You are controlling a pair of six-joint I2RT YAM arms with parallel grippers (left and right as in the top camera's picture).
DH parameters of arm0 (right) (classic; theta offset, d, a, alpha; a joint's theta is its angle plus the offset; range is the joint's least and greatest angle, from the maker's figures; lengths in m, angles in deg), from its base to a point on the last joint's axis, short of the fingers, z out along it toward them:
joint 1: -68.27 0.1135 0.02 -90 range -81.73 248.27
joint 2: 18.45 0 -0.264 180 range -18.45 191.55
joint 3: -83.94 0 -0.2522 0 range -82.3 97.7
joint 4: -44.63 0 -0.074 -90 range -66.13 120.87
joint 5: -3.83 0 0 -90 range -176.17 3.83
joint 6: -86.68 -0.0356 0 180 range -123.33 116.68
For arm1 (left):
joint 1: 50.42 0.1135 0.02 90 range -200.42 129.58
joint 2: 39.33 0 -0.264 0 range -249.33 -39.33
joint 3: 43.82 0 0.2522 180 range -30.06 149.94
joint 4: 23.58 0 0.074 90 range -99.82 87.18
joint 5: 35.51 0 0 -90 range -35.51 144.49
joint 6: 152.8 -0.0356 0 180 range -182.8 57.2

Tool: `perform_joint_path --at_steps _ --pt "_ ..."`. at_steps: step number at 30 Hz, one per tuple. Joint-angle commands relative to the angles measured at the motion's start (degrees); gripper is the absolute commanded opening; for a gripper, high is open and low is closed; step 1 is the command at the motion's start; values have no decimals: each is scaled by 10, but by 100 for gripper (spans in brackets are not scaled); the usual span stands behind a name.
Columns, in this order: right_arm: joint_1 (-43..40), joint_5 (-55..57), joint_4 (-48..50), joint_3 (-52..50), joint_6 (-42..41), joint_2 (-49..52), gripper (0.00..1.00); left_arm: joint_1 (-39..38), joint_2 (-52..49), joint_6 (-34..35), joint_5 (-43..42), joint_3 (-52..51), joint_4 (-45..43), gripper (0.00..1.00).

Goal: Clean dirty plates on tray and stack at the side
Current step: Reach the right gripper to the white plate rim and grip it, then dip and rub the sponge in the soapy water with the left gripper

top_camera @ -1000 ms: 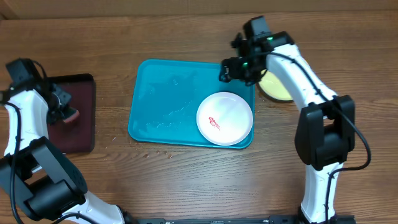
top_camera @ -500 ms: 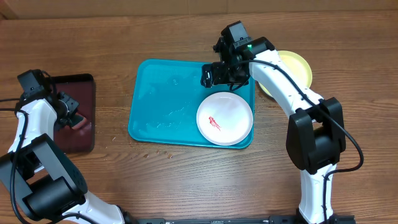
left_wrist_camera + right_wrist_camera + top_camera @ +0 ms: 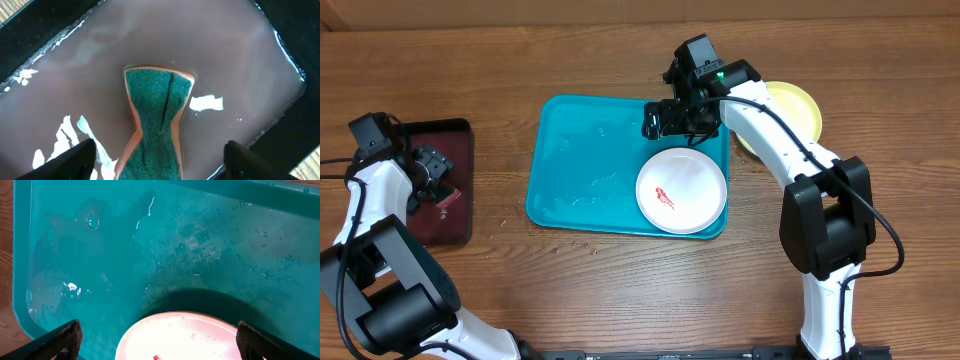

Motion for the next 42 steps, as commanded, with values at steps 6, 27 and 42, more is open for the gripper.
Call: perform_joint_path --at_steps 6,27,42 --pt "4 5 2 -3 -3 -19 100 3 -5 -5 1 10 -1 84" --pt "4 5 2 -3 -3 -19 100 3 107 8 -61 96 99 99" --pt "4 5 2 -3 -3 -19 100 -19 152 -126 -427 96 159 100"
